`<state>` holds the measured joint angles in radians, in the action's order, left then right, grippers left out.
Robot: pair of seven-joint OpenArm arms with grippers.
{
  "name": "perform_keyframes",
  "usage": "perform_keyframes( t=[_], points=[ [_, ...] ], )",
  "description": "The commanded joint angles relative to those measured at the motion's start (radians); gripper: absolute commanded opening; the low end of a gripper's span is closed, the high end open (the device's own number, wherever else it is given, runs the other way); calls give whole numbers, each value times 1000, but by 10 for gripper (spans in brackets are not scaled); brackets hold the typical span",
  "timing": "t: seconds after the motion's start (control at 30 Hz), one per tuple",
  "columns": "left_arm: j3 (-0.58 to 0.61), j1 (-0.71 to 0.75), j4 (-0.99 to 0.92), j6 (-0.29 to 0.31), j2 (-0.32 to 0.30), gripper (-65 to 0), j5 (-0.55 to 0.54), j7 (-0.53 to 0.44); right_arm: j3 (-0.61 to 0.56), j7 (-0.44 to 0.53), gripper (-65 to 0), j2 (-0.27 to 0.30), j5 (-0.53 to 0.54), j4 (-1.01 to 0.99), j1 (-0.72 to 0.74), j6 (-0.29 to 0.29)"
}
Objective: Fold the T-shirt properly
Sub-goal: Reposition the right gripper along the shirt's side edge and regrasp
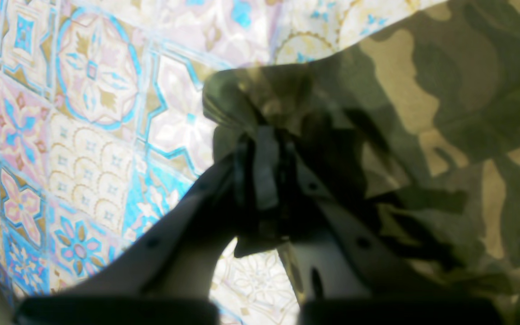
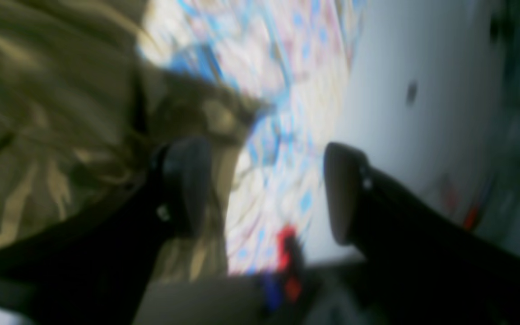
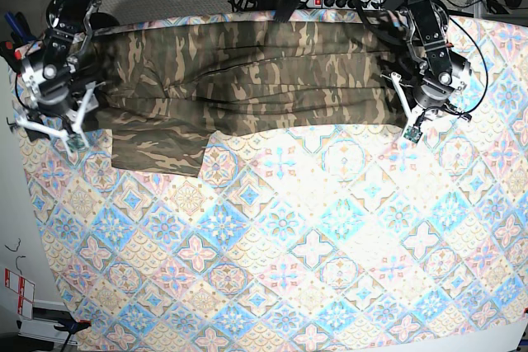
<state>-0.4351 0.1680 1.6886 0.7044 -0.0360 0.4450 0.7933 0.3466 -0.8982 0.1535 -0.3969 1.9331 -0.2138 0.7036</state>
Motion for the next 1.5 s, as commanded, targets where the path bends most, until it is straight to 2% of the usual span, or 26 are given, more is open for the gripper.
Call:
perform_keyframes(
  t=[0.0, 0.1, 0.23, 0.5, 0.6, 0.73, 0.83, 1.0, 1.2, 1.33, 1.47],
  points=[
    [0, -9, 17, -6, -8, -650, -5, -12, -37, -5, -257, 11, -30, 19, 4, -5],
    [0, -9, 17, -6, -8, -650, -5, -12, -125, -55, -257, 11, -99, 13, 12, -5],
    [0, -9, 17, -6, -8, -650, -5, -12, -186, -65, -257, 10, -178, 12, 12, -5],
    [0, -9, 17, -6, -8, -650, -5, -10, -231, -68, -257, 10, -181, 19, 4, -5],
    [0, -9, 17, -6, -8, -650, -5, -10, -249, -141, -257, 10, -182, 21, 9, -5],
    [0, -9, 17, -6, -8, -650, -5, -12, -361, -212, -257, 10, -181, 18, 15, -5],
    [0, -9, 17, -6, -8, -650, -5, -12, -401, -212, -257, 8, -179, 12, 15, -5],
    [0, -9, 17, -6, -8, -650, -5, -12, -406, -212, -257, -39, -179, 2, 15, -5],
    [0, -8, 17, -6, -8, -650, -5, -12, -406, -203, -257, -39, -179, -102, 55, -5],
    [0, -8, 17, -6, -8, -650, -5, -12, -406, -144, -257, -39, -179, -114, 55, -5],
    [0, -8, 17, -6, -8, -650, -5, -12, -406, -131, -258, -33, -179, -162, 57, -5]
  ],
)
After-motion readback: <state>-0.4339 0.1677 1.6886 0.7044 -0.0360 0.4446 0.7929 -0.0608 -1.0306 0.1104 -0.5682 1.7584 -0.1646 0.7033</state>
